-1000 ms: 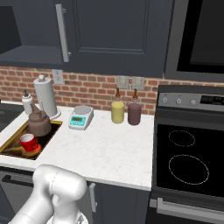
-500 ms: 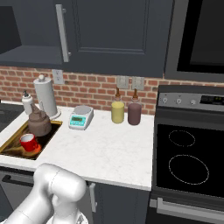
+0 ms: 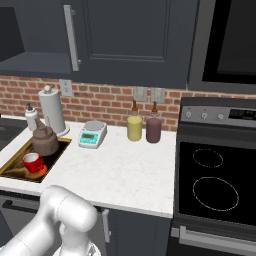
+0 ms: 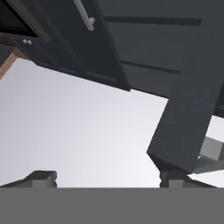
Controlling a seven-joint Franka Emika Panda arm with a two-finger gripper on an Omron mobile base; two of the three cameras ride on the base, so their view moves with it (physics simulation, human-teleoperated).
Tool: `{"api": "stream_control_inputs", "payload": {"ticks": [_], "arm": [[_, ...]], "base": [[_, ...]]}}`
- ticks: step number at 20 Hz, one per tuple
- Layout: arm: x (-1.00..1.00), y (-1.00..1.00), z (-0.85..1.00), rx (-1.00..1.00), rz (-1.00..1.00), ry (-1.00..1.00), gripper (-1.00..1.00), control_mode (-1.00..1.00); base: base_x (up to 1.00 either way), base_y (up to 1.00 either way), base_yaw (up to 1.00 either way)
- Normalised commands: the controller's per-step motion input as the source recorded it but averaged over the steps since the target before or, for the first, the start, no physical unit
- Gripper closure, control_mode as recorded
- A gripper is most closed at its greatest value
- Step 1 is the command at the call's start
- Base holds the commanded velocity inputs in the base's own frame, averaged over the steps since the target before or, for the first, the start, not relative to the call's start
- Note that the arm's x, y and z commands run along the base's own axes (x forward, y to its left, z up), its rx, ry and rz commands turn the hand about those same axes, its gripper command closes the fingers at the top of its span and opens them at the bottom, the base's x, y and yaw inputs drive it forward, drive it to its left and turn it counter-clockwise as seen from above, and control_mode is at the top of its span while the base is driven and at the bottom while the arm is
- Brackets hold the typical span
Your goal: Pick the kettle from the counter and place it on the tray. Then pick the mug from the cabinet and place it on the tray. Then close the cabinet doors.
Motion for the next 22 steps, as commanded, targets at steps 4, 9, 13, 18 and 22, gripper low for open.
{"api": "stream_control_inputs", "payload": {"ticks": [4, 9, 13, 18, 22], "arm": [[0.06, 0.03, -0.45, 0.01, 0.07, 0.00, -1.00, -1.00], [0.00, 0.01, -0.42, 0.02, 0.09, 0.00, -1.00, -1.00], [0.16, 0.33, -0.05, 0.00, 0.00, 0.05, -1.00, -1.00], [0.35, 0.63, 0.00, 0.00, 0.00, 0.13, -1.00, -1.00], [0.41, 0.61, 0.00, 0.00, 0.00, 0.18, -1.00, -1.00]], "base": [[0.00, 0.00, 0.00], [0.00, 0.00, 0.00], [0.00, 0.00, 0.00], [0.00, 0.00, 0.00], [0.00, 0.00, 0.00]]}}
